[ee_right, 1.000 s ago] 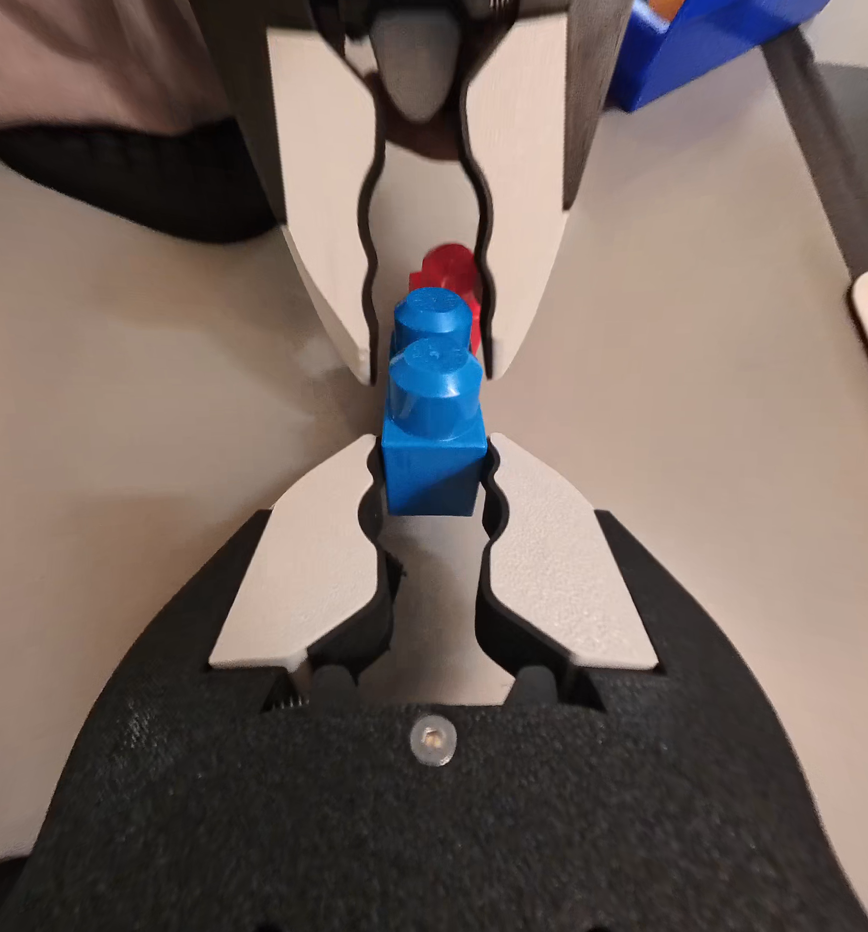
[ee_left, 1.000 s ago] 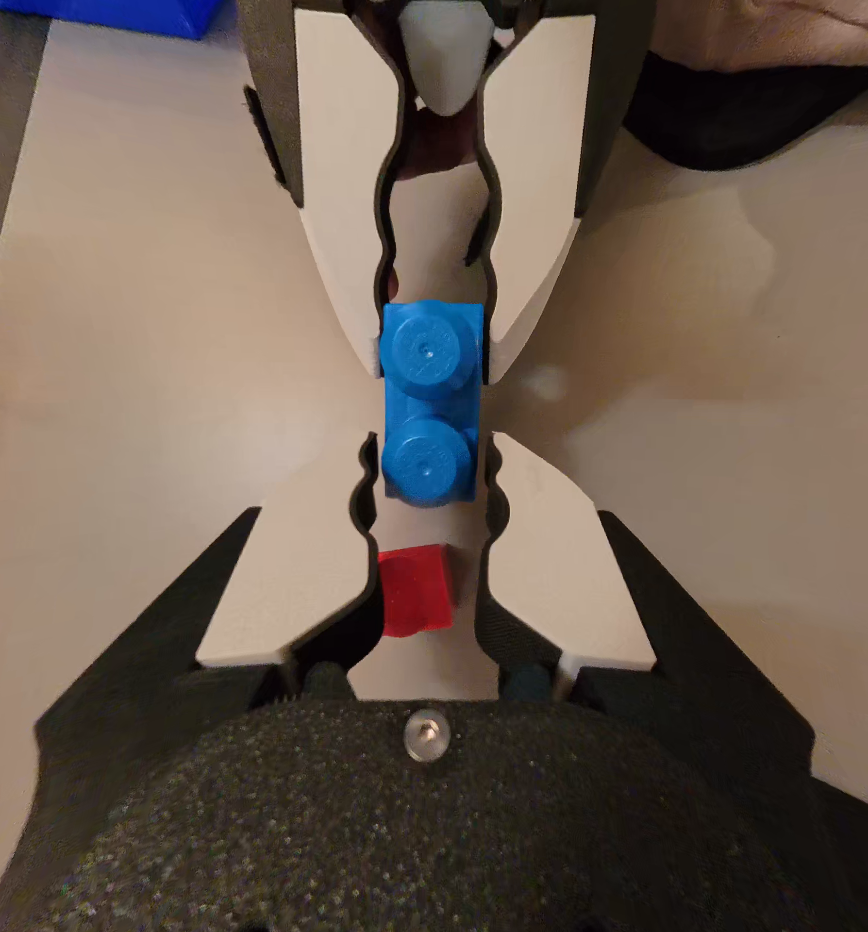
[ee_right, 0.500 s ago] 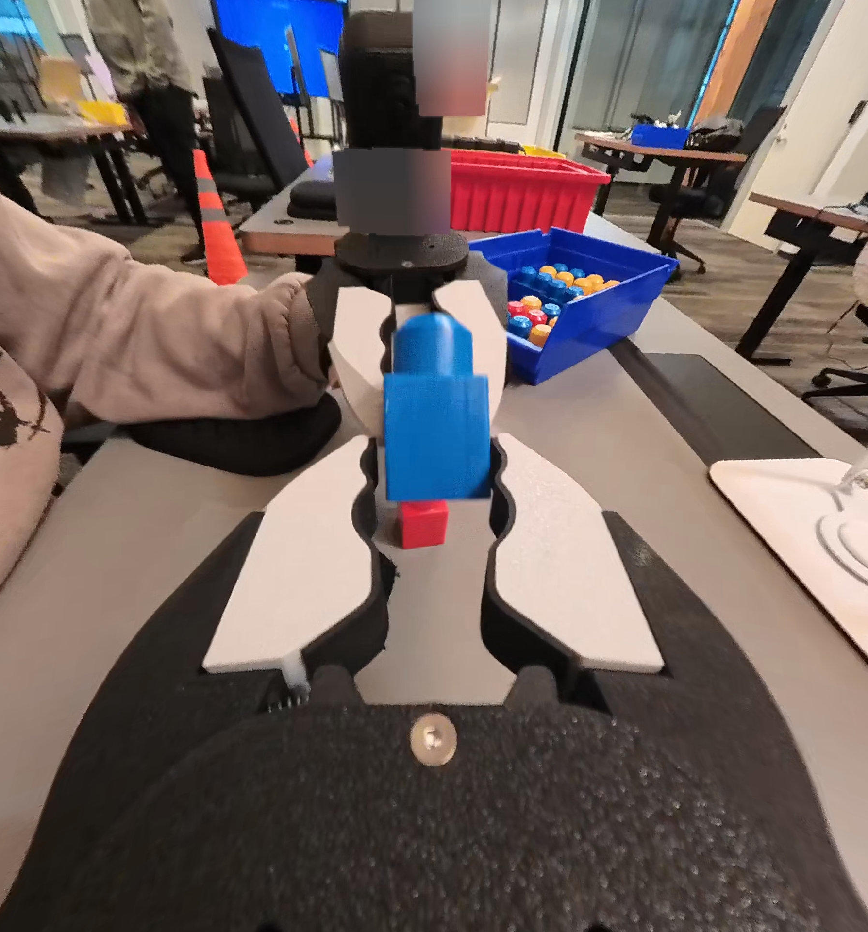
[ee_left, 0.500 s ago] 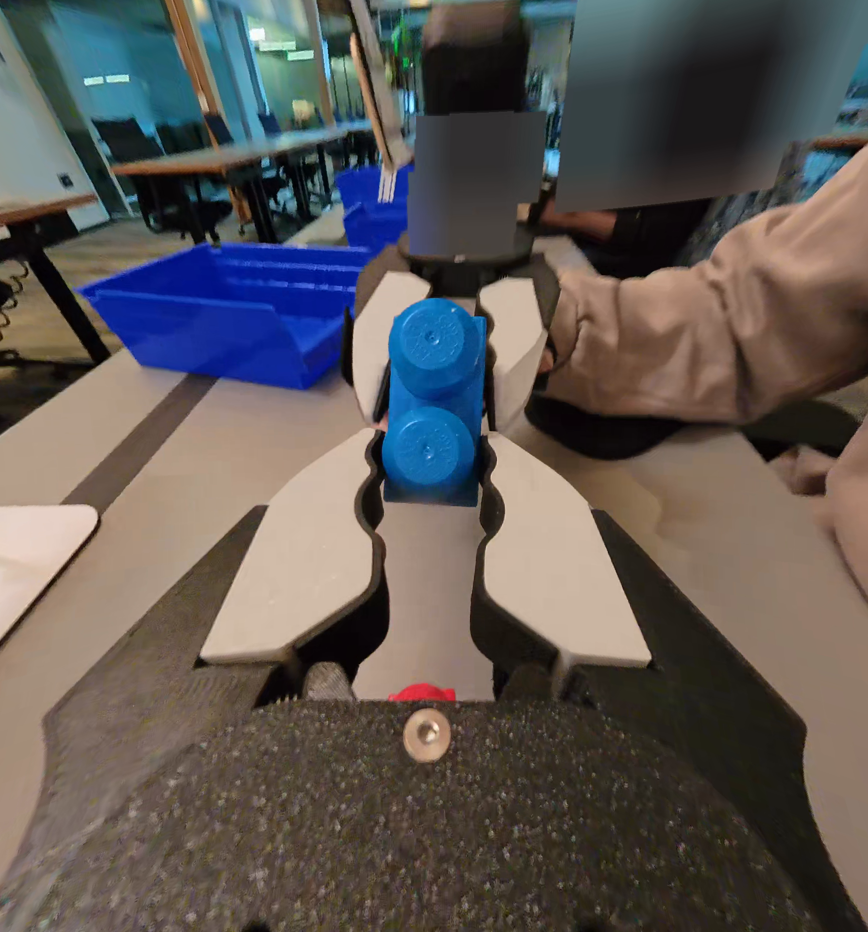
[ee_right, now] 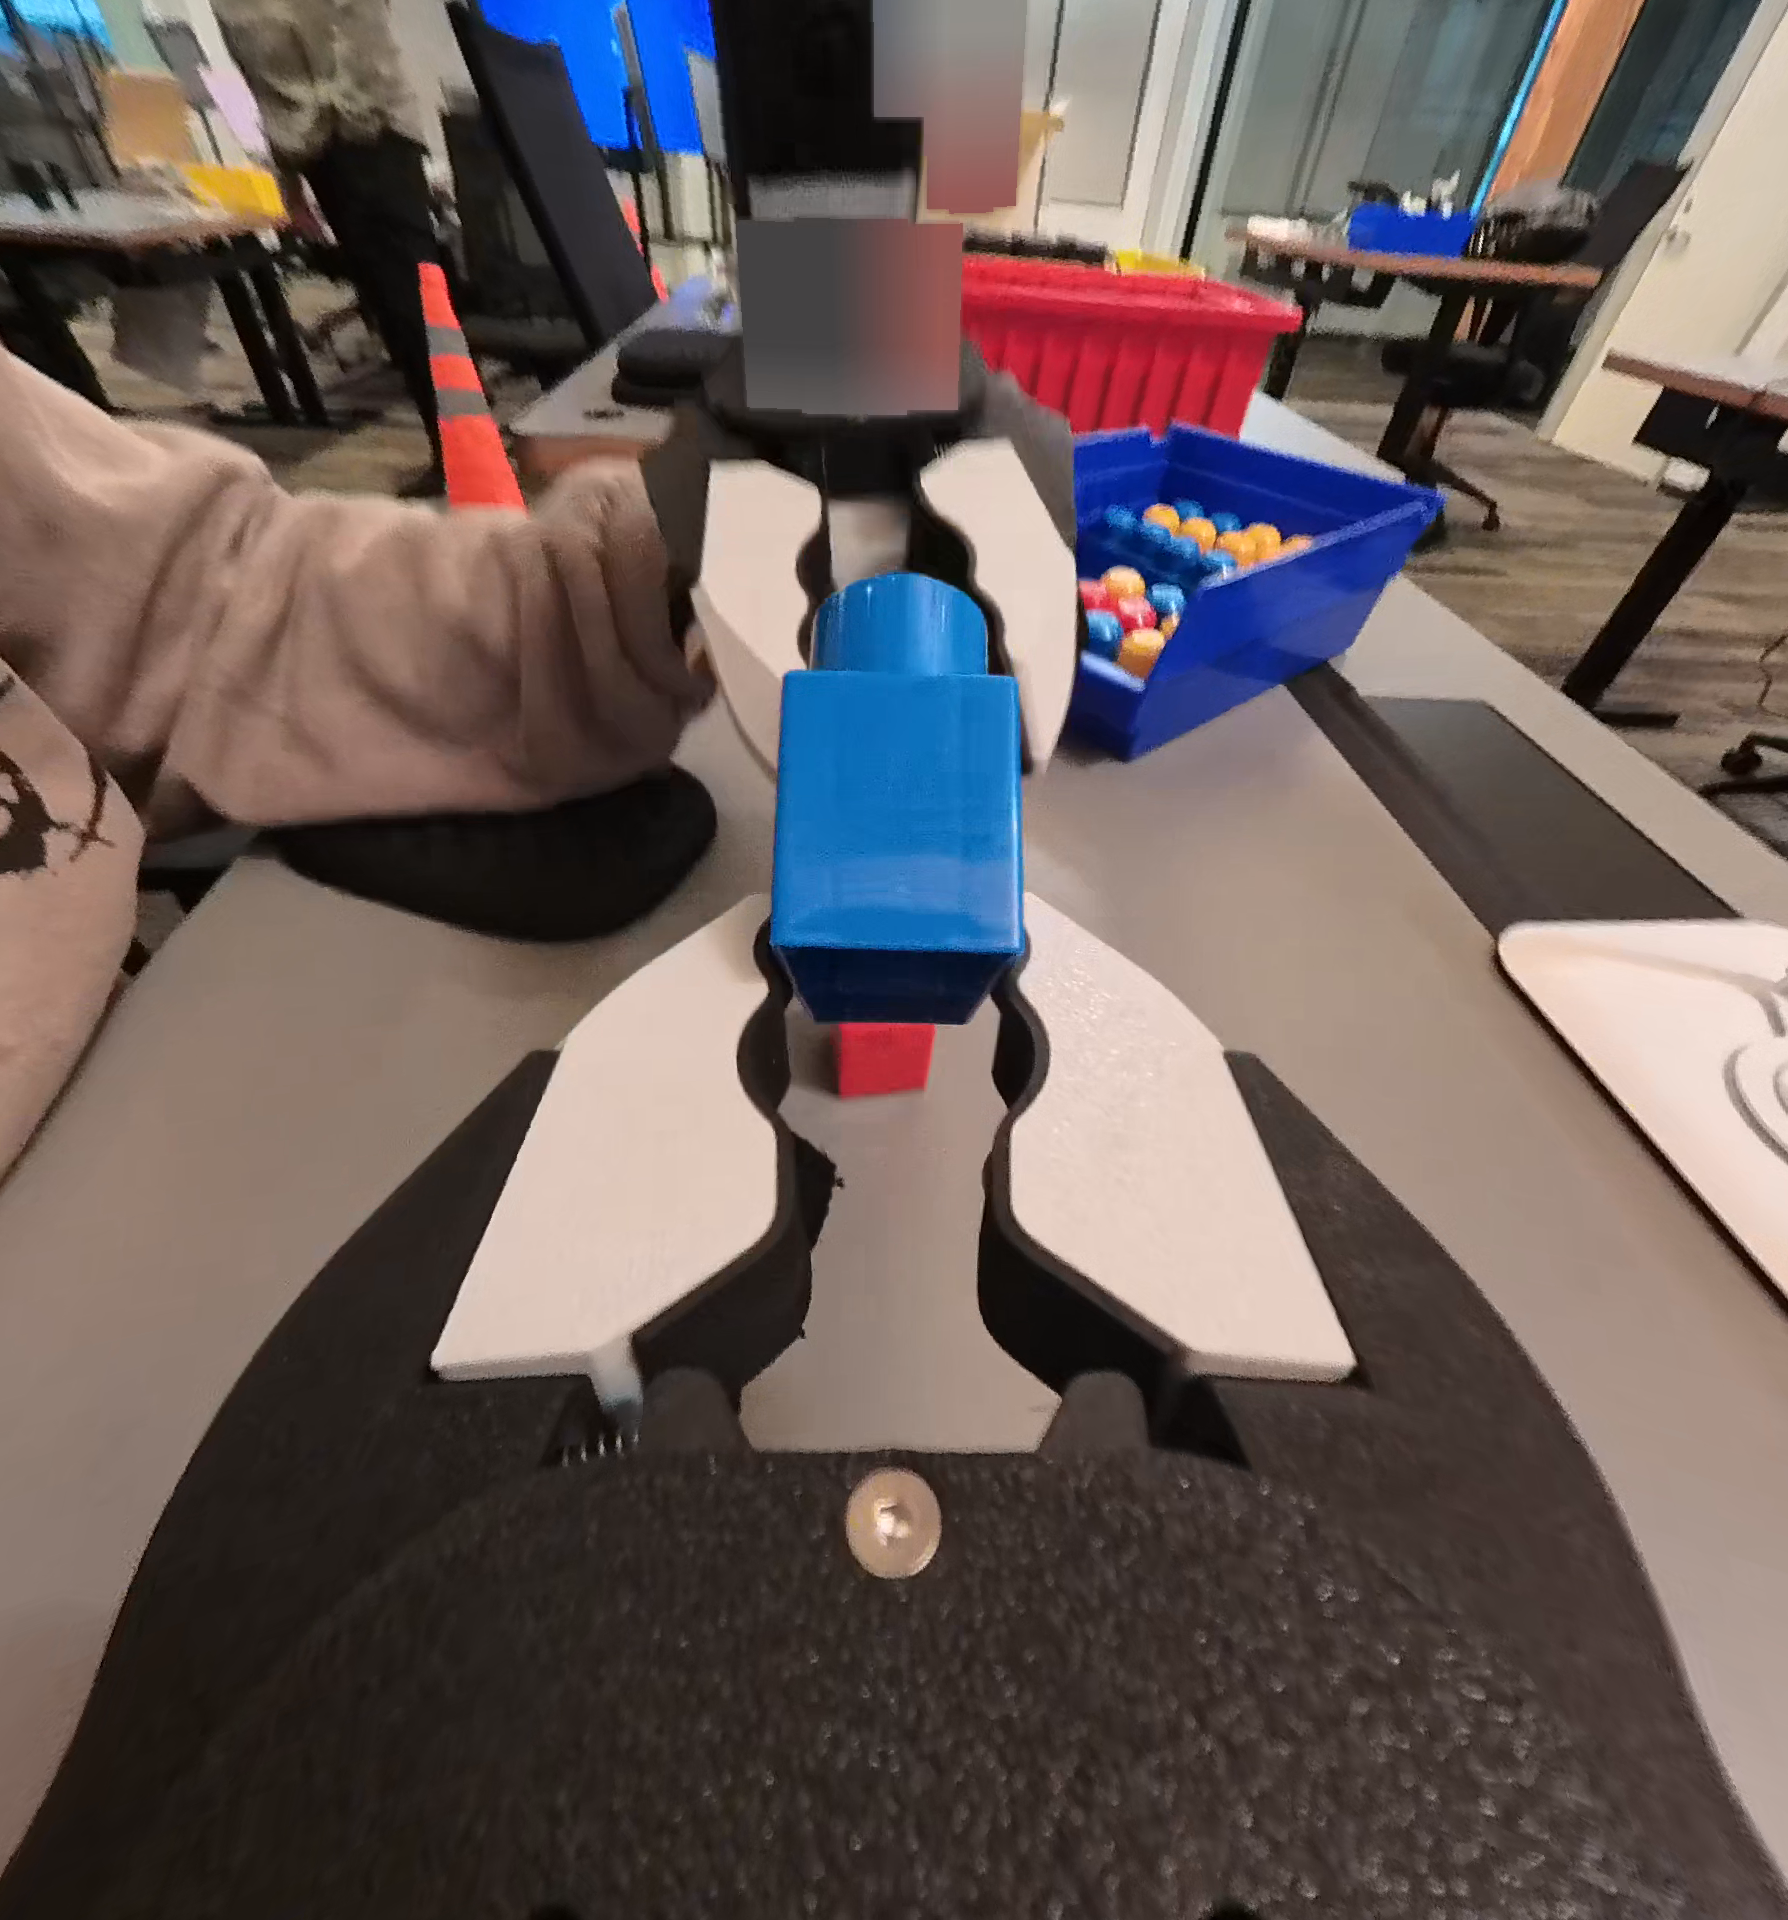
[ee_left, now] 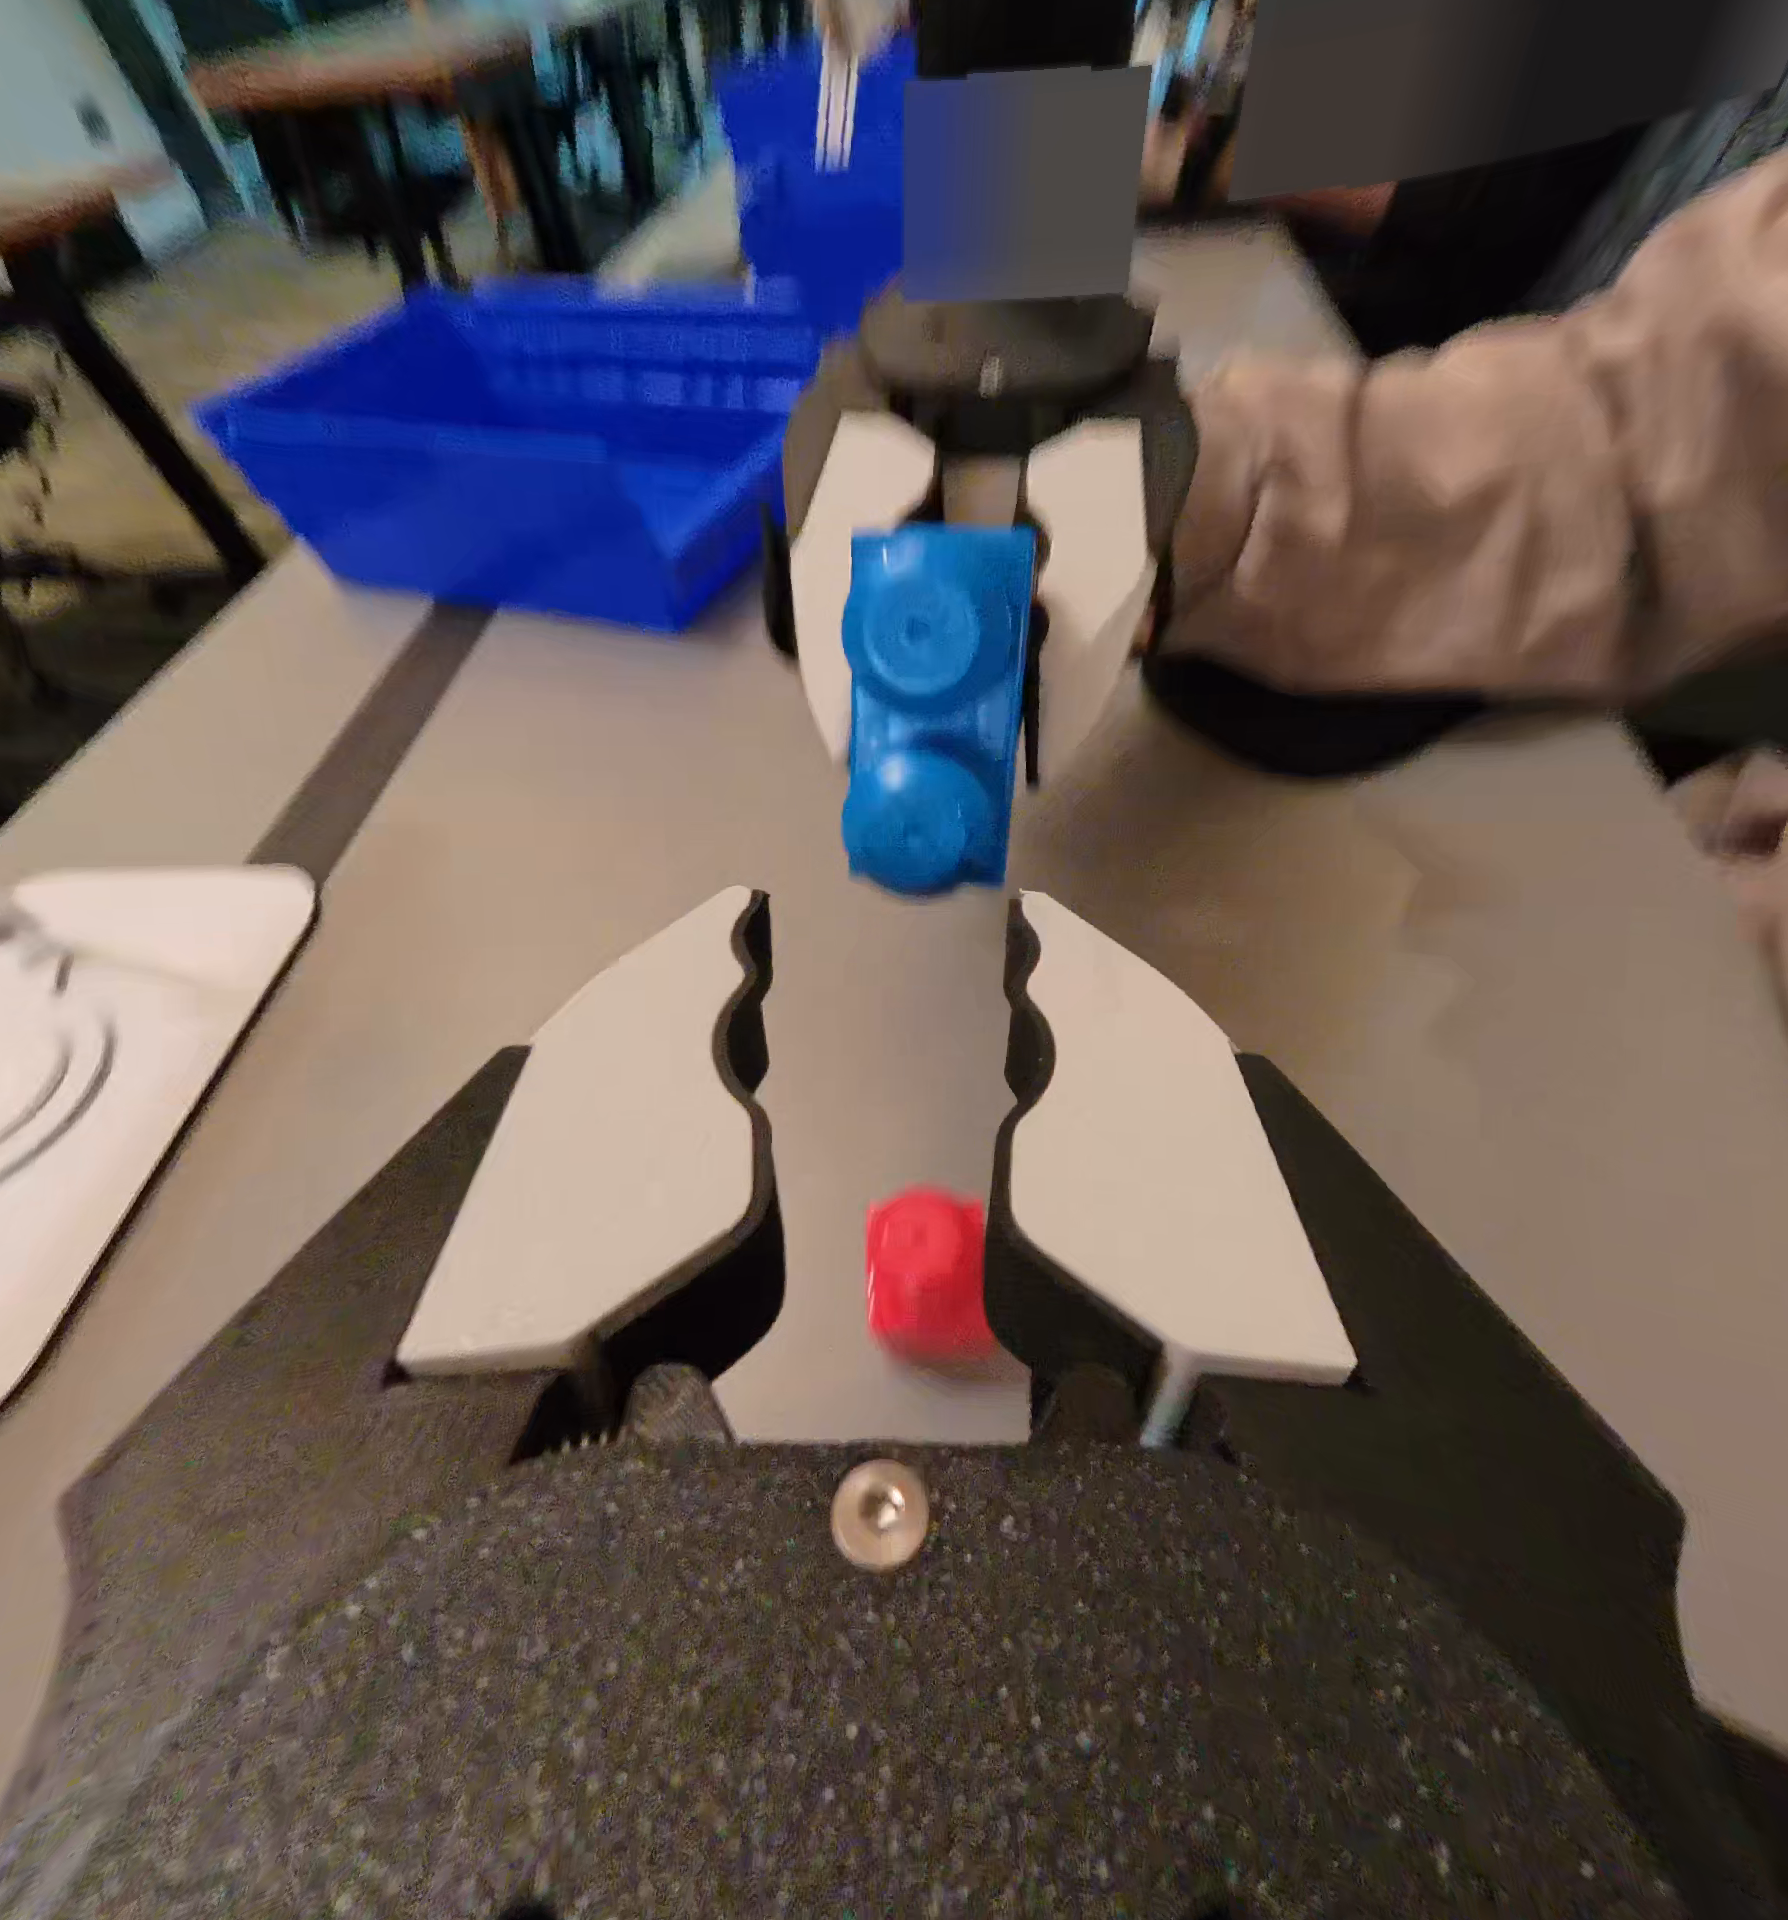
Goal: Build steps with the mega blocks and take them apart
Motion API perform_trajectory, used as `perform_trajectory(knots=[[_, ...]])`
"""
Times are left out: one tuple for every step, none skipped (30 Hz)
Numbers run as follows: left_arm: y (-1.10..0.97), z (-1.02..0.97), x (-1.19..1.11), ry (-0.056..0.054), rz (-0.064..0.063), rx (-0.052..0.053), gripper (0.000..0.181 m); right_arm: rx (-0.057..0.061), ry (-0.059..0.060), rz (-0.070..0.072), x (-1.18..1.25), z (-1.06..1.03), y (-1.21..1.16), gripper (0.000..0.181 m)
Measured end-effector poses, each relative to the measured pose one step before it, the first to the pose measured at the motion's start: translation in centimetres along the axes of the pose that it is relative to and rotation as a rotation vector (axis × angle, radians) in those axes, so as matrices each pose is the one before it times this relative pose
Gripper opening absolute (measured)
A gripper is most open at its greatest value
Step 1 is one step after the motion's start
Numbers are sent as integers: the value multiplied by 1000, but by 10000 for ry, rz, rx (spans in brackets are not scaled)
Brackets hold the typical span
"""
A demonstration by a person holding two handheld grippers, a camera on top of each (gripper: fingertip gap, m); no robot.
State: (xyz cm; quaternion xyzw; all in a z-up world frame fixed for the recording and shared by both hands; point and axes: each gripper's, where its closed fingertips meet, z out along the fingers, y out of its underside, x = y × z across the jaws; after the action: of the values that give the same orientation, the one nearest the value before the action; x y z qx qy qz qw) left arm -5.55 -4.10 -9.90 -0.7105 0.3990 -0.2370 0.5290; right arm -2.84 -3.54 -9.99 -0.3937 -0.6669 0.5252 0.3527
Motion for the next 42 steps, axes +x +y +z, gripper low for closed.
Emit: perform_trajectory(knots=[[1216,-384,-293,-187,112,-979,43,-377,67,24,382,-290,730,36],[1400,-186,-132,-144,119,-1065,43,-457,82,33,426,-251,894,36],[1562,100,125,-12,11,-1148,46,-383,86,60,428,-214,858,36],[1499,384,215,27,-78,-1115,51,-258,71,110,408,-151,701,36],[1172,604,169,-10,-68,-899,52,-217,80,95,394,-91,603,36],[837,760,232,35,-46,-688,54,-212,20,49,235,-62,548,36],[665,841,188,16,-6,-593,54,-173,8,38,143,-2,427,36],[609,818,55,-53,36,-556,54,-133,5,19,73,22,320,36],[644,731,-47,-95,32,-570,54,-122,-25,5,-23,52,249,36],[604,625,-99,-133,46,-521,54,-119,-19,-21,-54,55,209,36],[402,516,-69,-108,67,-378,53,-99,-1,-40,-47,56,143,36],[171,395,-20,-68,71,-201,50,-53,-7,-28,-38,28,57,36],[43,305,-6,-59,96,-104,44,-15,-33,11,-62,37,6,36],[-14,176,-24,-73,176,-37,38,-2,-32,13,-44,44,3,36],[-78,6,56,-15,213,43,37,-15,-24,-4,-54,50,44,36],[-147,-140,21,-6,173,139,37,-20,-31,0,-43,33,69,36],[-363,-248,-235,-91,72,365,37,1,-27,10,-33,-5,46,36],[-657,-412,-376,-61,-78,659,37,49,5,18,51,-51,-30,36],[-972,-619,-447,-11,-204,944,37,120,1,33,63,-107,-138,36],[-1317,-822,-417,52,-268,1189,37,225,-30,55,23,-183,-317,36],[-1615,-998,-335,93,-301,1366,37,306,-68,86,-35,-225,-476,36],[-1811,-1062,-322,77,-325,1420,37,310,-83,95,-64,-269,-552,36],[-1810,-1032,-197,132,-365,1344,37,285,-75,81,-72,-265,-551,36],[-1814,-936,-132,133,-377,1263,37,290,-101,65,-145,-251,-552,36],[-1702,-793,-8,163,-377,1126,37,296,-142,83,-221,-203,-564,36],[-1412,-564,157,227,-357,875,37,273,-151,72,-263,-161,-540,36],[-1070,-344,273,239,-251,644,37,246,-121,43,-249,-92,-500,36],[-663,-135,374,260,-189,397,37,214,-108,30,-249,-40,-469,36],[-305,56,311,205,-149,198,37,165,-103,13,-259,31,-396,36],[-82,200,234,129,-88,108,37,105,-90,-9,-267,88,-302,36],[159,311,220,131,-72,-14,37,11,-59,-39,-241,130,-165,36],[288,351,149,91,-49,-83,37,-49,-19,-73,-182,178,-51,36],[310,360,128,70,-40,-109,37,-122,-10,-76,-169,202,67,36],[328,334,128,77,-39,-135,37,-142,5,-81,-129,199,136,36],[260,225,23,11,-14,-115,37,-97,43,-58,-36,177,91,36],[85,71,-23,-5,-30,-26,37,-96,29,-12,1,76,125,36],[3,-19,-49,-13,-50,-1,37,-43,75,-15,115,26,63,36],[40,-22,-78,-56,7,-31,37,3,38,5,69,25,0,36],[50,-38,-107,-82,46,-43,37,9,38,27,76,26,-17,36],[-21,-49,-96,-67,24,3,37,64,41,11,85,13,-77,36],[-29,-74,-86,-28,-11,28,37,217,-59,67,-24,-44,-285,36],[50,-70,-99,-28,-19,3,37,238,-57,92,-16,-100,-365,36]])
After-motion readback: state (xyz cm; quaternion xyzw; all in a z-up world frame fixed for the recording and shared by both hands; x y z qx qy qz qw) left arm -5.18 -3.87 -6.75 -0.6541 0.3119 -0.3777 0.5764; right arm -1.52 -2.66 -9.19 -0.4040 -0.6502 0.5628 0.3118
